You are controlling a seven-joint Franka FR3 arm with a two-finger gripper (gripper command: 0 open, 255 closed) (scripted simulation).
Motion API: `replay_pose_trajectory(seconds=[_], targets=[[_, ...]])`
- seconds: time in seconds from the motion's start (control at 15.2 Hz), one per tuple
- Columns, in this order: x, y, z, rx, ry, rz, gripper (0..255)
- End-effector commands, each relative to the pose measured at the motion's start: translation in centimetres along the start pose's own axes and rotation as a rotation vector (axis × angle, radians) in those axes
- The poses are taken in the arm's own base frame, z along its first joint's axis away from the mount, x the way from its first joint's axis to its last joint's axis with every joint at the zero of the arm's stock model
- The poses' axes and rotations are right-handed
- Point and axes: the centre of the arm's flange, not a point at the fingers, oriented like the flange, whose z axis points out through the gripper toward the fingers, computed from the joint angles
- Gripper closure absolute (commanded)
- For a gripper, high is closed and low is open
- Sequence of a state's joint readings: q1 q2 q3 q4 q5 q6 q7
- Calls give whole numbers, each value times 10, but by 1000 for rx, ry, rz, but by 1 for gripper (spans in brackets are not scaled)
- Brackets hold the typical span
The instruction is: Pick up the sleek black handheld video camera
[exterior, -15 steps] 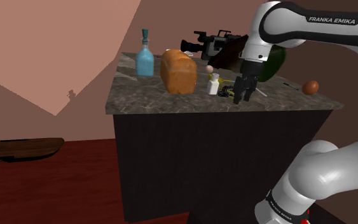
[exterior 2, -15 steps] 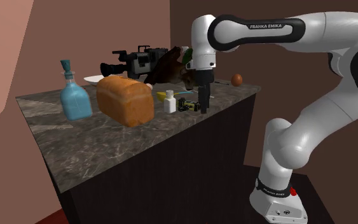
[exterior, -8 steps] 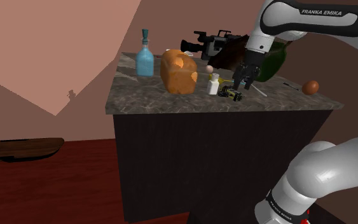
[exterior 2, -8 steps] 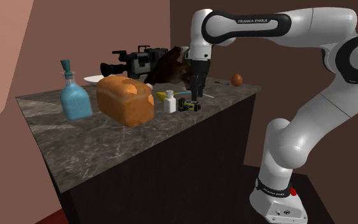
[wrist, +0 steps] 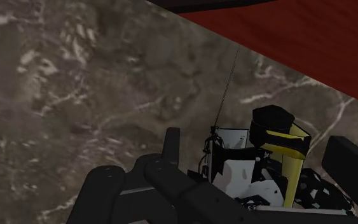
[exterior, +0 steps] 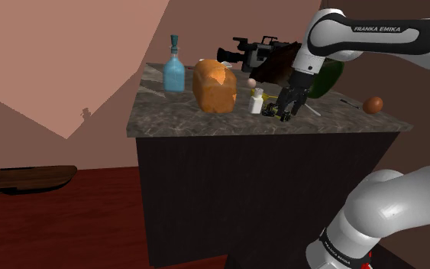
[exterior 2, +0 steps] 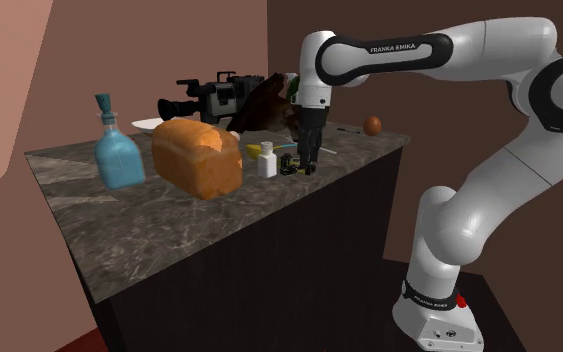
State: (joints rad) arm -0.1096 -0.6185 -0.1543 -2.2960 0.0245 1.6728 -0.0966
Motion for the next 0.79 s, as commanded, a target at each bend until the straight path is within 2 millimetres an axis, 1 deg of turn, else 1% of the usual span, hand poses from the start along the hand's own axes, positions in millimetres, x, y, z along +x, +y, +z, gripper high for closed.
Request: replay_pose_trajectory(seconds=[0.0,0.07,0.66,0.73], targets=[[0,0,2,0,0,0,0],[0,0,3,0,0,0,255],[0,0,2,0,0,0,255],[0,0,-3,0,0,0,255]])
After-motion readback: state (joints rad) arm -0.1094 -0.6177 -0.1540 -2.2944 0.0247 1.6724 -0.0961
